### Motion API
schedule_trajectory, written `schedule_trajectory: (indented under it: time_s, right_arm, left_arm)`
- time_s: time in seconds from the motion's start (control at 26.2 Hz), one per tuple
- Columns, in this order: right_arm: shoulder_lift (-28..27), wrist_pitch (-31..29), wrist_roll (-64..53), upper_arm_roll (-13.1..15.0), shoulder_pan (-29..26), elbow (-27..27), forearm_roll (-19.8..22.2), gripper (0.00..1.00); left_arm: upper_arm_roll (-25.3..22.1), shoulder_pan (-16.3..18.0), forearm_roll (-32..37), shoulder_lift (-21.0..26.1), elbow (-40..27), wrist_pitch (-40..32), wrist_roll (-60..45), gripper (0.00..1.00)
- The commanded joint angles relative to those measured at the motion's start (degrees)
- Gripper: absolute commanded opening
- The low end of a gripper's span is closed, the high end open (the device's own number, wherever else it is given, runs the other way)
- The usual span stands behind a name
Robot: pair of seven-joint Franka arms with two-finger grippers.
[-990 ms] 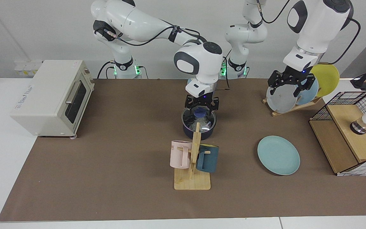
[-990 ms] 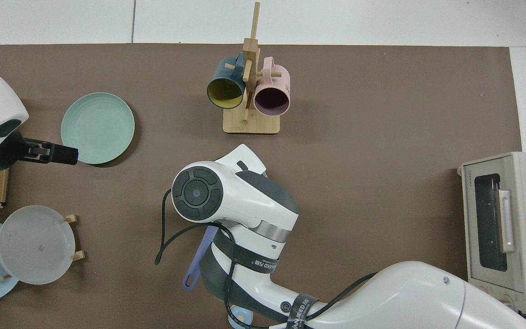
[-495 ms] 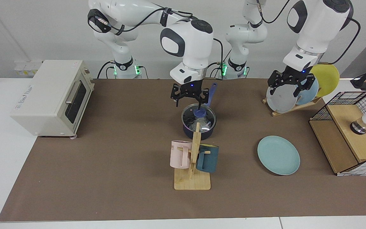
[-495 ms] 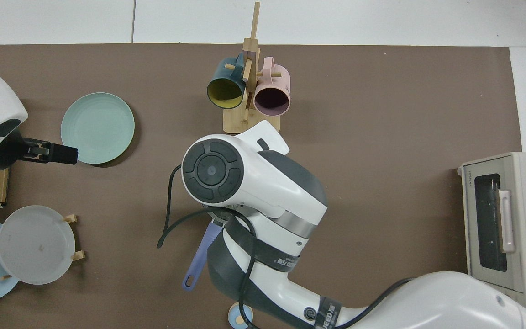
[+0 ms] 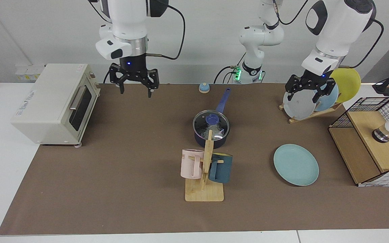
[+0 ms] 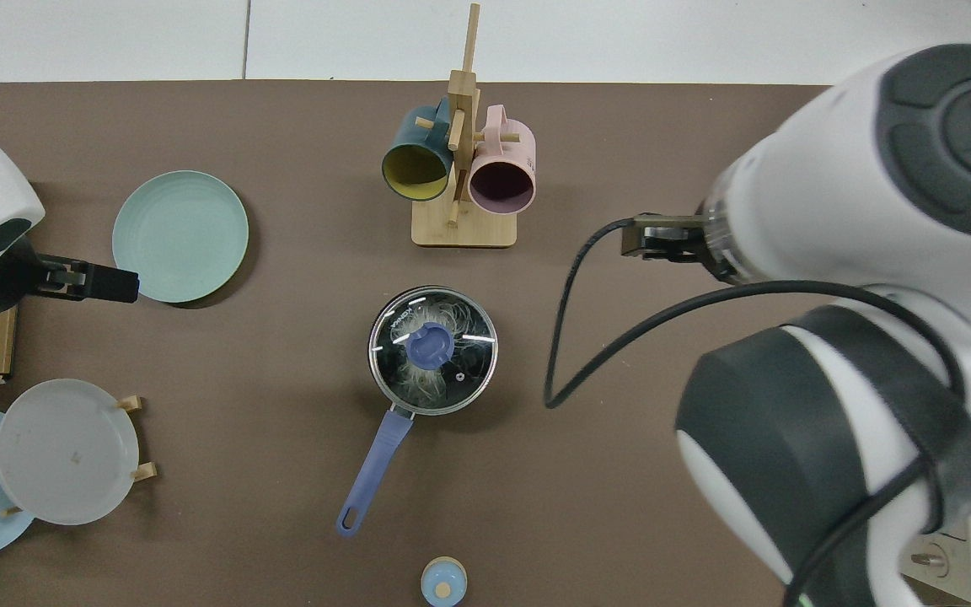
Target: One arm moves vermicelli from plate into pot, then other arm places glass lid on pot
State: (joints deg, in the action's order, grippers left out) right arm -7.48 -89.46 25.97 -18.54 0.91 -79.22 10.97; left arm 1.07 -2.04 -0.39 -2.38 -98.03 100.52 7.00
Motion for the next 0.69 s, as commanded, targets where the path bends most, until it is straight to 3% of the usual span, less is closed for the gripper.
schedule_trajectory:
  time_s: [0.0, 0.19, 0.34, 0.65]
  right_arm:
    - [3.17, 1.75, -6.72, 4.82, -0.12, -3.93, -3.58, 0.99]
    - [6.07, 0.17, -8.57, 10.09, 0.23, -9.19, -8.41, 0.99]
    - [8.79, -2.03, -11.64, 12.38, 0.23, -14.29, -8.77, 0.99]
    - [10.20, -1.86, -12.26, 12.82, -0.03, -16.23, -9.12, 0.99]
  left_arm:
    - [0.34, 0.10, 0.04, -1.23, -0.85, -1.82, 0.65, 1.00]
    - [0.42, 0.01, 0.04, -1.14, -0.85, -1.82, 0.65, 1.00]
    - [0.34, 0.10, -0.05, -1.14, -0.76, -1.91, 0.56, 1.00]
    - [0.42, 0.37, -0.14, -1.23, -0.85, -2.00, 1.35, 1.00]
